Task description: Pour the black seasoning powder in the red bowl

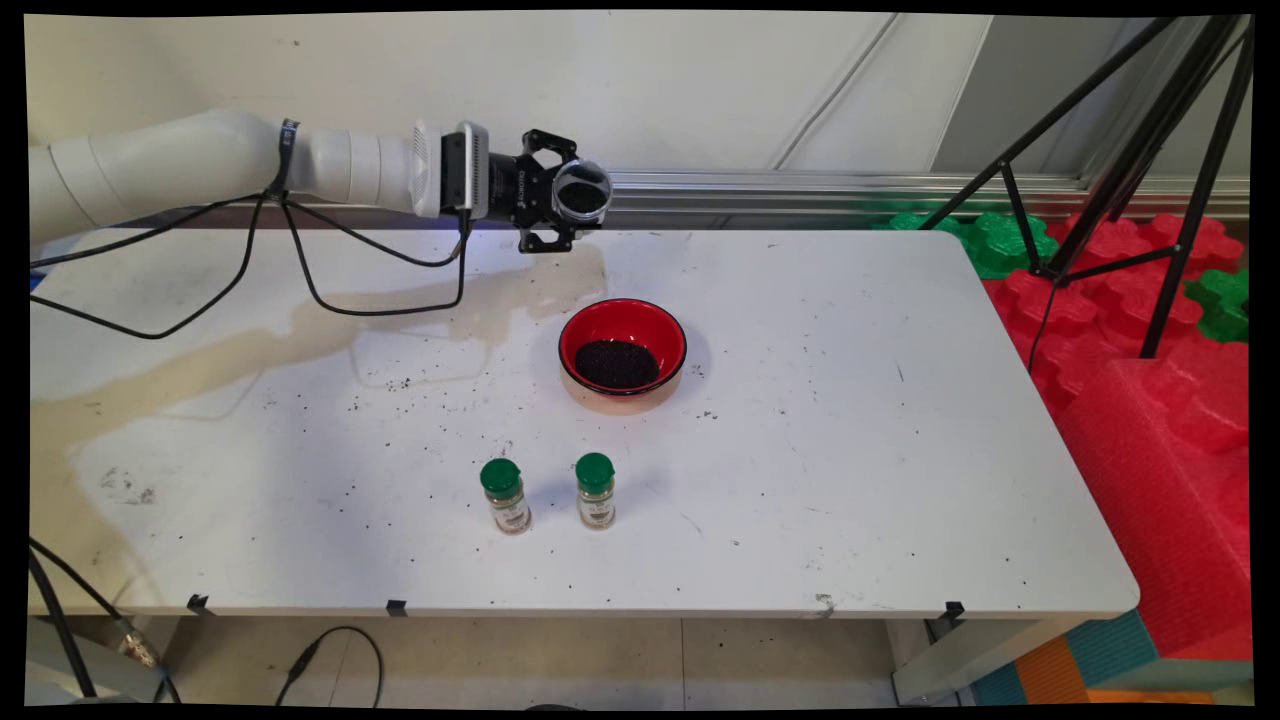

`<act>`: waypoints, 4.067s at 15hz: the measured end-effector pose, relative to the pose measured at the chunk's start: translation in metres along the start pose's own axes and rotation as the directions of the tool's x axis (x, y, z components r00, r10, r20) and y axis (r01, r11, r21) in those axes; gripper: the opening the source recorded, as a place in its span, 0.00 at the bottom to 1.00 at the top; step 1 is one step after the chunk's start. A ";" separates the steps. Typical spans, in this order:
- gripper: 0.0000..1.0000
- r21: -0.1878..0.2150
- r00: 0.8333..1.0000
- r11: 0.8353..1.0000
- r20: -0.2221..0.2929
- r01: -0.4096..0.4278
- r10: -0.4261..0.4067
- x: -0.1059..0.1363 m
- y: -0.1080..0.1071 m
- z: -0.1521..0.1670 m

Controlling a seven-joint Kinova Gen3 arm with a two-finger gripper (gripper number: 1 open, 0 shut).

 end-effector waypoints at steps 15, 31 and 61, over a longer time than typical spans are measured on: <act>0.00 0.004 0.921 0.921 0.020 -0.390 0.389 0.010 0.003 0.011; 0.00 0.010 0.771 0.771 0.016 -0.637 0.637 0.024 0.007 0.018; 0.00 0.041 0.489 0.488 0.014 -0.872 0.872 0.037 0.010 0.033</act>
